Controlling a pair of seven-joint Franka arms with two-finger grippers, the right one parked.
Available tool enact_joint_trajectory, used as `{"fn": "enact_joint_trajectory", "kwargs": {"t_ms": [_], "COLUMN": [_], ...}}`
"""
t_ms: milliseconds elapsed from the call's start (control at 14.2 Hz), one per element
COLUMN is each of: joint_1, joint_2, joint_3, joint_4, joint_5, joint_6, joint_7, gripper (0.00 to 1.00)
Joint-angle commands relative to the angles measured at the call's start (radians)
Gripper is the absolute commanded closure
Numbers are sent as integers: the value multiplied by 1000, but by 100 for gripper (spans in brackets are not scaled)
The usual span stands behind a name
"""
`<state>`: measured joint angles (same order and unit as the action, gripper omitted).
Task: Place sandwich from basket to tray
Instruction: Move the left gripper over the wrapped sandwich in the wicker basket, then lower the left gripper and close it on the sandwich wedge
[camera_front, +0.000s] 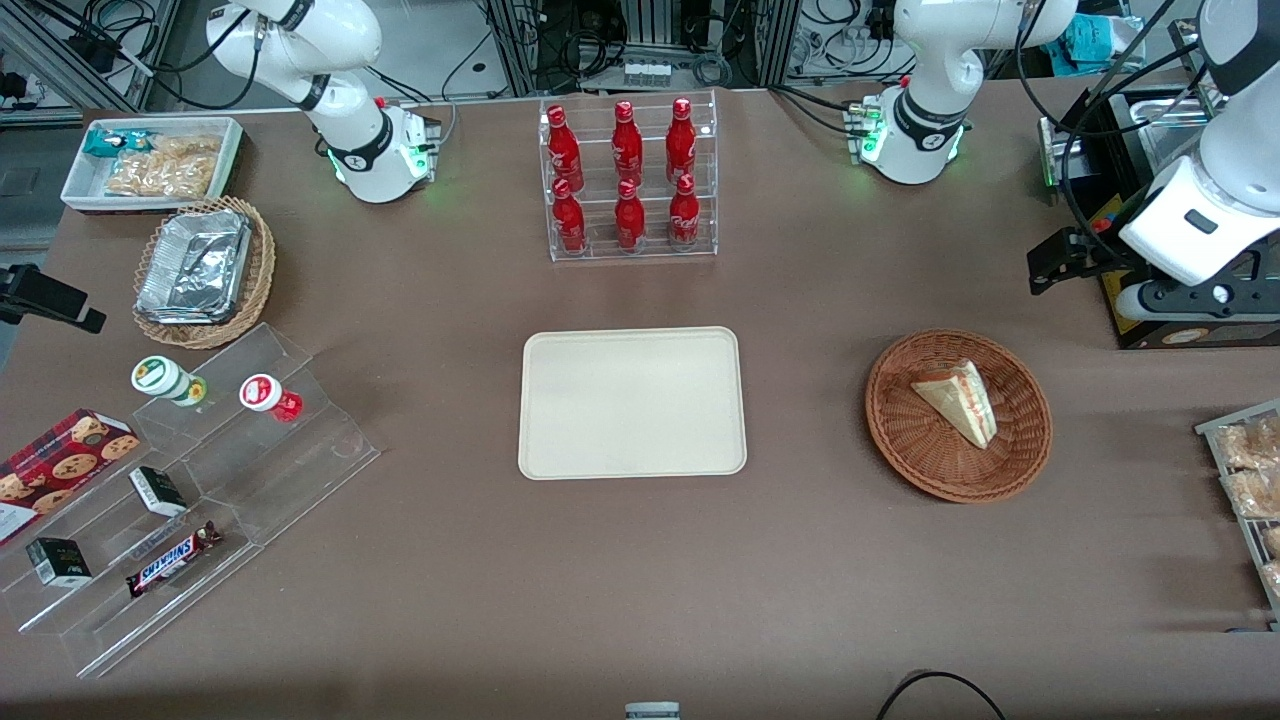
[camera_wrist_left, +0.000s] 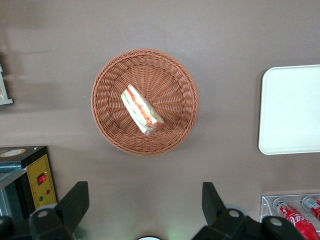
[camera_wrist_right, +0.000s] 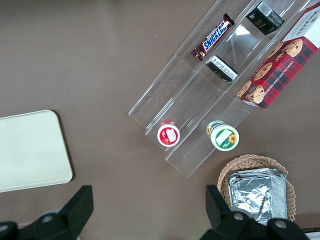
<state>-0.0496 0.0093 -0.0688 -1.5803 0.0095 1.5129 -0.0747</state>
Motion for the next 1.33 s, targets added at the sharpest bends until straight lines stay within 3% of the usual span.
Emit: {"fn": "enact_joint_trajectory", "kwargs": {"t_ms": [0, 281, 842, 1123, 1263], "joint_1": [-4, -3, 31, 47, 43], "joint_2": [1, 21, -78, -57, -26], "joint_3": [6, 7, 14, 14, 12], "joint_4": [-9, -107, -653, -711, -727], "joint_5": [0, 0, 9, 6, 6], "joint_6": [1, 44, 625, 730, 789], "joint_7": [16, 7, -26, -189, -416], "gripper": [0, 0, 0, 0, 0]}}
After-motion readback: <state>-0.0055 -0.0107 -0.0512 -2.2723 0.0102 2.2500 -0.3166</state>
